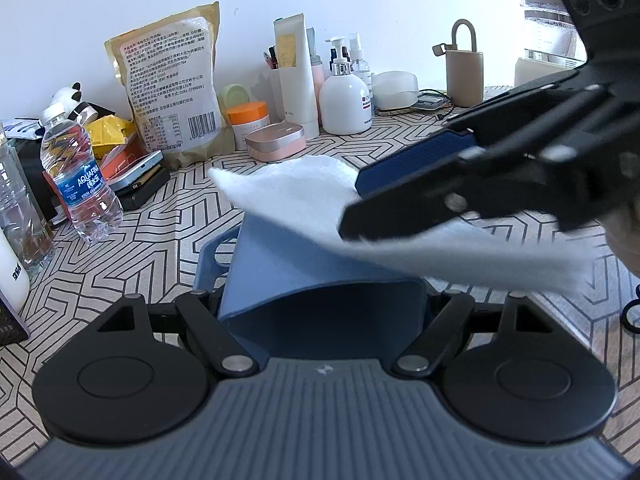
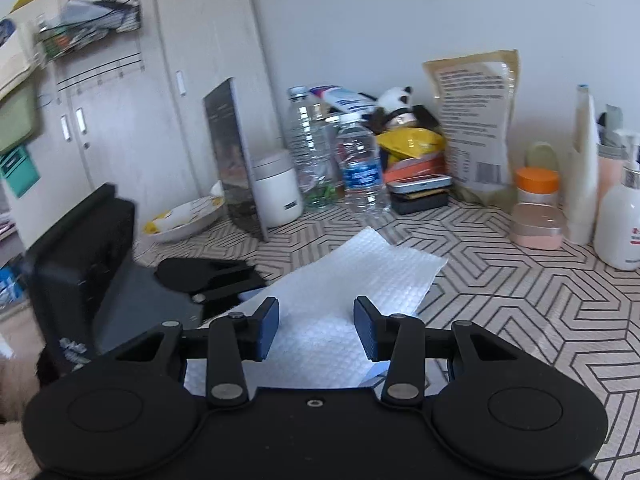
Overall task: Clean container
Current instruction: 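Press the wipe flat over the container wall with the right gripper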
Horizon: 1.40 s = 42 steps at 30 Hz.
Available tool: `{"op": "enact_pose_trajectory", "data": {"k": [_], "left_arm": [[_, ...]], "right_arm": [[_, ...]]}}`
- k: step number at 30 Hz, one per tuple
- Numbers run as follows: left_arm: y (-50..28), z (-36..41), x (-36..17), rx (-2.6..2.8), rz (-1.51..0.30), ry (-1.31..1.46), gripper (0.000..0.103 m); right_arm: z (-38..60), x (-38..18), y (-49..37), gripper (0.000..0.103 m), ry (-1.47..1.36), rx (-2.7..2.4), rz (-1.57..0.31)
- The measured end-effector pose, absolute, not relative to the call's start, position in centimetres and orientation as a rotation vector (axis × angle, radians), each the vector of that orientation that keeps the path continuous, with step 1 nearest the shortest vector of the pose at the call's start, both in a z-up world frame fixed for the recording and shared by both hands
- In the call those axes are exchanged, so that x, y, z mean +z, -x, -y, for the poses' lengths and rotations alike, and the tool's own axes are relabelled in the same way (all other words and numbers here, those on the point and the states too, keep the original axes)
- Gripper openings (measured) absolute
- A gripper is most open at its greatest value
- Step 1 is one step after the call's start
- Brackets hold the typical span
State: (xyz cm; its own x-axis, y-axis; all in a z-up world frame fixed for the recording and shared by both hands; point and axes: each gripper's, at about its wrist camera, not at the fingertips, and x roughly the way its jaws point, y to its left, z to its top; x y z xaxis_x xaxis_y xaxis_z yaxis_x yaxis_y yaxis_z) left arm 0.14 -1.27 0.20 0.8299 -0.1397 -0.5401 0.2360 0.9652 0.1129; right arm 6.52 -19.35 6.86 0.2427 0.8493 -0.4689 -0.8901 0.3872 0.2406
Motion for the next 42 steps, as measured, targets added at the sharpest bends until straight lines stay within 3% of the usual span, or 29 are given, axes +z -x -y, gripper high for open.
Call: {"op": "enact_pose_trajectory", "data": {"k": [42], "left_arm": [[-0.2,0.8,0.1,-0.203,-0.558,-0.186,0.08]], "right_arm": [[18.4,6.8,-5.1,0.053,0.142,1.196,-0.52]]}}
